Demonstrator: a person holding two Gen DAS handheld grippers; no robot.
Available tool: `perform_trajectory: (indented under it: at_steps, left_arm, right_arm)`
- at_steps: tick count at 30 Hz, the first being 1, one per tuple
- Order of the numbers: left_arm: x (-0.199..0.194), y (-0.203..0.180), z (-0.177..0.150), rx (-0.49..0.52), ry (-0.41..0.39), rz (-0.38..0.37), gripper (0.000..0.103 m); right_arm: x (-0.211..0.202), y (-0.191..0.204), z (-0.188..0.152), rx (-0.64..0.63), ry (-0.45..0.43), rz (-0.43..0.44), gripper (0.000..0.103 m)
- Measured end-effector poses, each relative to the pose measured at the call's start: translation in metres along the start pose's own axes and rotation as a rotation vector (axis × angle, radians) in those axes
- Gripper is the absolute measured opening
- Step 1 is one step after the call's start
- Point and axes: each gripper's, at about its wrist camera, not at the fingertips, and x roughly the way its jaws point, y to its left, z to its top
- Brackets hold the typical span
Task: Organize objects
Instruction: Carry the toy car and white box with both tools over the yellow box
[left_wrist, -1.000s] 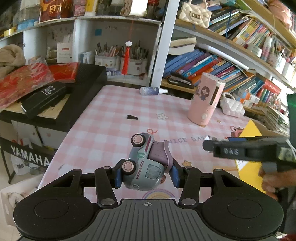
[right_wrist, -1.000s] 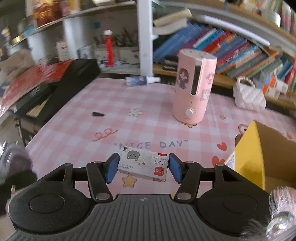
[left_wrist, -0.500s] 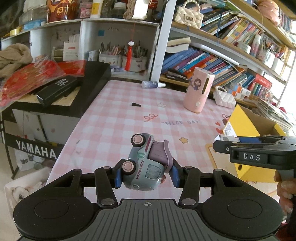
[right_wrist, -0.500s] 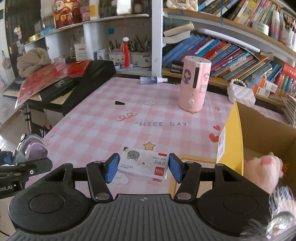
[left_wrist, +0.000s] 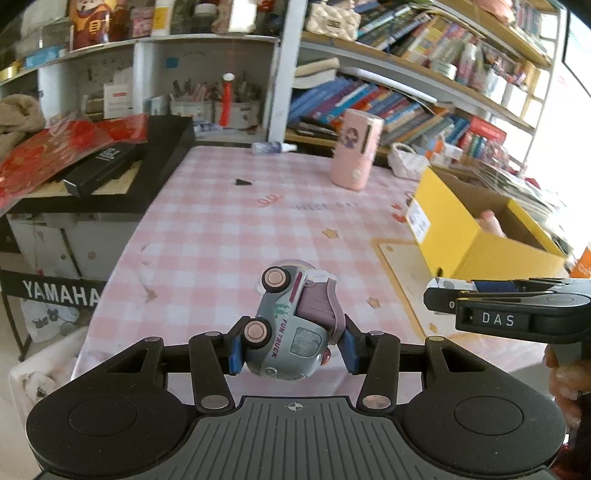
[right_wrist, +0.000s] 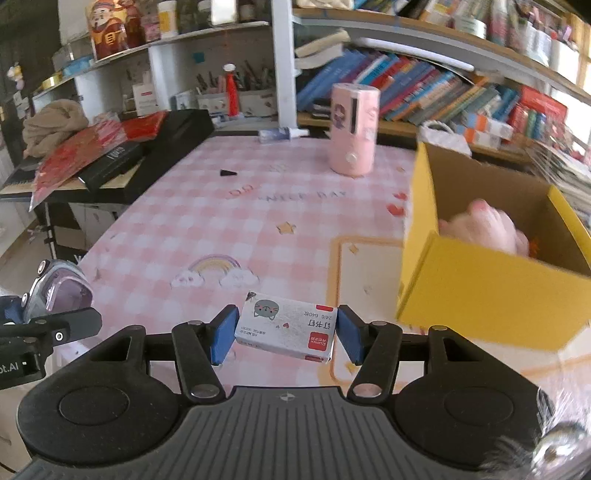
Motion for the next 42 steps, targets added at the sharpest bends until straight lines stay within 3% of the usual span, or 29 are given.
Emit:
perform_trajectory:
  at_steps: [16,34,42]
  left_arm:
    - [-0.003,-0.048,-0.022,0.165,0.061,-0.170,0.047]
    - [0.022,-0.123,-0.012,0.301,0.073,-0.308,0.047]
    - [0.039,-0.153,0.000,0.317,0.066,-0.315,0.047]
  right_arm:
    - [-0.050,-0.033,-0.062,0.172,0.036,-0.153,0.055]
    - [-0.081,-0.099,-0.081,0.304,0.018,-0.296,0.055]
    - [-0.080,-0.135,-0.072,0.315,0.012,-0.314,0.055]
